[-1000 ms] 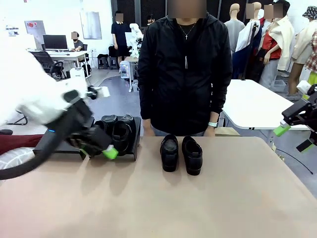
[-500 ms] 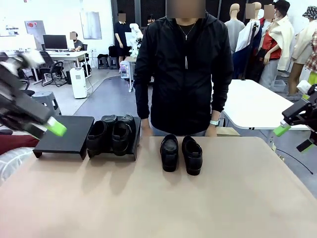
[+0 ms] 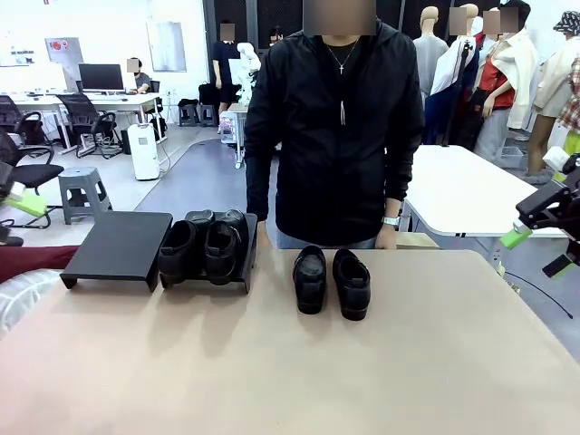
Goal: Organize the shoes by placing them on the stand.
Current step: Place the Shoe from the middle of the table onto the Shoes Stand, then pick up one Shoe and place it in the middle of the table.
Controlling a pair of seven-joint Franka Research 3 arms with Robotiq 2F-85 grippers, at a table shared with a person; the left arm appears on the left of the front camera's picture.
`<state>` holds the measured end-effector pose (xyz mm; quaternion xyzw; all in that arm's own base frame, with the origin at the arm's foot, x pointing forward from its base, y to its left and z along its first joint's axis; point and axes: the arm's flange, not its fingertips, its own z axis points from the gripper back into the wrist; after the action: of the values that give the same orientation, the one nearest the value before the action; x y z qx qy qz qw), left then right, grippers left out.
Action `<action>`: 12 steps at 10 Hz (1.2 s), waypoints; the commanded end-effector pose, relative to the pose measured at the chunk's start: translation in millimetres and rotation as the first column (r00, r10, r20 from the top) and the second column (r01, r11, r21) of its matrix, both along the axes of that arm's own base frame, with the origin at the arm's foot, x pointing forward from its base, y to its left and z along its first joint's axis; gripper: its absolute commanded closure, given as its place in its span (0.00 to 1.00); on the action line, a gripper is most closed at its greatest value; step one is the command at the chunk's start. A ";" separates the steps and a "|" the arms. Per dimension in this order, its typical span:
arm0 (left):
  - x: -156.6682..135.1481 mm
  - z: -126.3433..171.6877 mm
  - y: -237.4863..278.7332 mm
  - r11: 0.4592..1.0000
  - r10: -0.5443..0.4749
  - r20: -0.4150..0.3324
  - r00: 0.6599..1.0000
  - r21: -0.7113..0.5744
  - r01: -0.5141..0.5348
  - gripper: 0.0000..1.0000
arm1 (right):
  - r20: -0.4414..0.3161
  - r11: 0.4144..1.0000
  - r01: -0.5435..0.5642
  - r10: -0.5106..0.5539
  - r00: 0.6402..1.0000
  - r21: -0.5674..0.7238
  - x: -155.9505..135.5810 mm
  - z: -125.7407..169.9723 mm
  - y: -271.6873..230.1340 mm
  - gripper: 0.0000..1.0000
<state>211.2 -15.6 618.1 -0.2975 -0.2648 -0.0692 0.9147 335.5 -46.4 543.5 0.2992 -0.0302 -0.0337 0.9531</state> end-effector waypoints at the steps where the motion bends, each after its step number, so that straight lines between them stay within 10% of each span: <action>1: 2.1 2.4 -11.6 0.999 -0.042 0.014 0.999 0.011 0.042 0.00 | -0.008 1.000 0.004 -0.004 1.000 0.015 0.0 2.7 0.3 0.00; 12: 2.1 2.4 -11.6 0.999 -0.042 0.014 0.999 0.011 0.042 0.00 | 0.000 1.000 0.000 0.000 1.000 0.000 0.0 0.0 0.0 0.00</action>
<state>210.1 -30.5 619.1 -0.2913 -0.2632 -0.0836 0.9159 335.5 -46.4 543.5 0.2990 -0.0302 -0.0335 0.9532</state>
